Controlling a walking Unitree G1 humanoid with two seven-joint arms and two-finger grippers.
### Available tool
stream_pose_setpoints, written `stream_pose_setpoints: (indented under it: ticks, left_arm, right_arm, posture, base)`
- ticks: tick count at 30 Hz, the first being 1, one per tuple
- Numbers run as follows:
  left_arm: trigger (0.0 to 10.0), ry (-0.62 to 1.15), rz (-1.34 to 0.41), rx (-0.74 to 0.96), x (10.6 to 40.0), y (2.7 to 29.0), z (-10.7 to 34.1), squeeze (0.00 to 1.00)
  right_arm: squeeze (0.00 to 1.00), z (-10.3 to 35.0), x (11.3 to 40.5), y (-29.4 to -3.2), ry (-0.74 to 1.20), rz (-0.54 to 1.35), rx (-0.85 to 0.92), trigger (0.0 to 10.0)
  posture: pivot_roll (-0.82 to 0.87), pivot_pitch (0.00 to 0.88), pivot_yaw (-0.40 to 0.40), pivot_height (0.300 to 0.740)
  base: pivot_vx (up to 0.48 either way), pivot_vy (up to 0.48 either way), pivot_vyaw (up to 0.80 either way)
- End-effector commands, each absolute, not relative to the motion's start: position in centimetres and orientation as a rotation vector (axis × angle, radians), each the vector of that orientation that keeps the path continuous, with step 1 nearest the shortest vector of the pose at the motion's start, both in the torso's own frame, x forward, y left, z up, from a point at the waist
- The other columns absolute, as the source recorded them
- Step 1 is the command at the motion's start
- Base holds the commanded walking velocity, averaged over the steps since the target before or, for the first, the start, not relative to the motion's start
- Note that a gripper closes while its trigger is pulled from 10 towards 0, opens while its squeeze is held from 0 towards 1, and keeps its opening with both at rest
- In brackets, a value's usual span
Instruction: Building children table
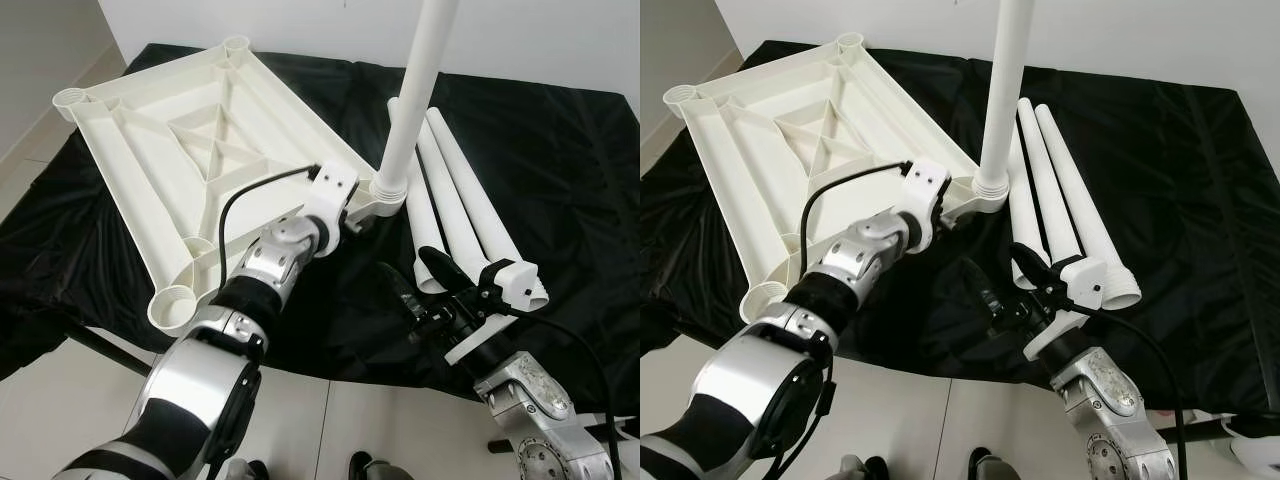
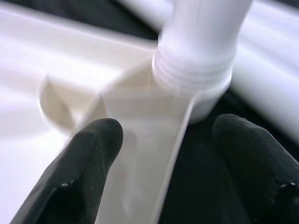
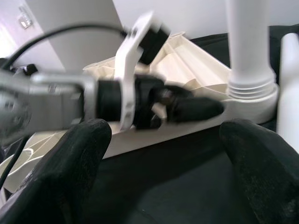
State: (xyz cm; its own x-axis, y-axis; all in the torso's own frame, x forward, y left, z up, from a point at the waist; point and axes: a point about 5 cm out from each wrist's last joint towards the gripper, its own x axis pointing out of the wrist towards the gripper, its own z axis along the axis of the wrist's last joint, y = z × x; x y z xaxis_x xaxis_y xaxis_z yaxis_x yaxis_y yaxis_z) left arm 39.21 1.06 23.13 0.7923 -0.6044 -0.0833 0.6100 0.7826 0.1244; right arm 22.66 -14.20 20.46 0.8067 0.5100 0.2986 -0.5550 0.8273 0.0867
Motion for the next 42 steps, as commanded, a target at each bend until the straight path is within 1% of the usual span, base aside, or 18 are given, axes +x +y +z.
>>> stream_pose_setpoints:
  ticks: [1, 9, 13, 17, 20, 21, 24, 26, 27, 28, 29, 30, 31, 32, 33, 35, 38, 42]
  left_arm:
    - [10.0, 0.054, -0.677, 0.15, 39.1, 0.8, 22.9, 0.0]
    - [10.0, -0.042, -0.827, 0.166, 38.0, -0.7, 25.5, 0.0]
    - [10.0, -0.075, -0.886, 0.182, 37.4, -0.4, 26.7, 0.0]
    - [10.0, -0.09, -0.883, 0.274, 36.8, 2.3, 27.4, 0.0]
    - [10.0, -0.085, -0.874, 0.284, 36.8, 2.7, 27.3, 0.0]
    - [10.0, -0.065, -0.797, 0.304, 36.7, 4.3, 27.1, 0.0]
    - [10.0, -0.054, -0.756, 0.309, 36.8, 5.2, 26.9, 0.0]
    - [10.0, -0.062, -0.648, 0.325, 36.8, 7.2, 27.1, 0.0]
    - [10.0, -0.062, -0.648, 0.325, 36.8, 7.2, 27.1, 0.0]
    - [10.0, -0.039, -0.529, 0.291, 37.1, 9.7, 27.4, 0.0]
    - [10.0, -0.039, -0.529, 0.291, 37.1, 9.7, 27.4, 0.0]
    - [10.0, -0.035, -0.51, 0.293, 37.0, 10.6, 27.6, 0.0]
    - [10.0, -0.035, -0.51, 0.293, 37.0, 10.6, 27.6, 0.0]
    - [10.0, -0.03, -0.51, 0.31, 36.5, 11.6, 27.7, 0.0]
    - [10.0, -0.03, -0.51, 0.31, 36.5, 11.6, 27.7, 0.0]
    - [10.0, -0.012, -0.517, 0.334, 35.5, 12.8, 27.8, 0.0]
    - [10.0, 0.008, -0.549, 0.342, 34.8, 13.0, 27.6, 0.0]
    - [10.0, 0.062, -0.703, 0.359, 31.7, 11.8, 26.8, 0.0]
  right_arm:
    - [0.0, 20.3, 22.5, -14.0, -0.256, 0.591, 0.192, 10.0]
    - [0.0, 20.2, 22.6, -14.0, -0.26, 0.585, 0.193, 10.0]
    - [0.0, 20.5, 23.3, -14.3, -0.271, 0.586, 0.184, 10.0]
    - [0.0, 21.2, 24.7, -14.9, -0.29, 0.627, 0.137, 10.0]
    - [0.0, 21.4, 25.0, -14.9, -0.293, 0.631, 0.132, 10.0]
    - [0.0, 21.8, 26.1, -14.9, -0.307, 0.654, 0.119, 10.0]
    - [0.0, 22.0, 26.6, -14.8, -0.314, 0.665, 0.112, 10.0]
    - [0.0, 22.2, 27.7, -14.4, -0.322, 0.703, 0.096, 10.0]
    - [0.0, 22.2, 27.7, -14.4, -0.322, 0.703, 0.096, 10.0]
    - [0.0, 22.5, 28.7, -13.9, -0.326, 0.742, 0.098, 10.0]
    - [0.0, 22.5, 28.7, -13.9, -0.326, 0.742, 0.098, 10.0]
    - [0.0, 22.6, 29.2, -13.6, -0.327, 0.759, 0.096, 10.0]
    - [0.0, 22.6, 29.2, -13.6, -0.327, 0.759, 0.096, 10.0]
    - [0.0, 22.8, 29.8, -13.4, -0.326, 0.782, 0.091, 10.0]
    - [0.0, 22.8, 29.8, -13.4, -0.326, 0.782, 0.091, 10.0]
    - [0.0, 23.3, 31.0, -13.1, -0.328, 0.818, 0.087, 10.0]
    - [0.0, 23.8, 31.6, -13.1, -0.331, 0.837, 0.085, 10.0]
    - [0.0, 25.6, 33.5, -13.4, -0.332, 0.91, 0.057, 10.0]
  posture:
    - [-0.13, 0.217, 0.05, 0.74]
    - [-0.12, 0.219, 0.057, 0.74]
    - [-0.12, 0.22, 0.061, 0.74]
    - [-0.1, 0.221, 0.054, 0.74]
    - [-0.1, 0.221, 0.054, 0.74]
    - [-0.09, 0.218, 0.047, 0.74]
    - [-0.08, 0.218, 0.046, 0.74]
    - [-0.07, 0.219, 0.041, 0.74]
    - [-0.07, 0.219, 0.041, 0.74]
    - [-0.05, 0.221, 0.033, 0.74]
    - [-0.05, 0.221, 0.033, 0.74]
    - [-0.04, 0.223, 0.028, 0.74]
    - [-0.04, 0.223, 0.028, 0.74]
    - [-0.03, 0.228, 0.02, 0.74]
    - [-0.03, 0.228, 0.02, 0.74]
    - [-0.03, 0.237, 0.016, 0.74]
    - [-0.02, 0.248, 0.012, 0.74]
    - [0.0, 0.292, -0.001, 0.74]
  base:
    - [0.0, 0.0, 0.0]
    - [0.0, 0.0, 0.0]
    - [0.0, 0.0, 0.0]
    - [0.0, 0.0, 0.0]
    - [0.0, 0.0, 0.0]
    - [0.0, 0.0, 0.0]
    - [0.0, 0.0, 0.0]
    - [0.0, 0.0, 0.0]
    - [0.0, 0.0, 0.0]
    - [0.0, 0.0, 0.0]
    - [0.0, 0.0, 0.0]
    - [0.0, 0.0, 0.0]
    - [0.0, 0.0, 0.0]
    - [0.0, 0.0, 0.0]
    - [0.0, 0.0, 0.0]
    - [0.0, 0.0, 0.0]
    - [0.0, 0.0, 0.0]
    - [0.0, 0.0, 0.0]
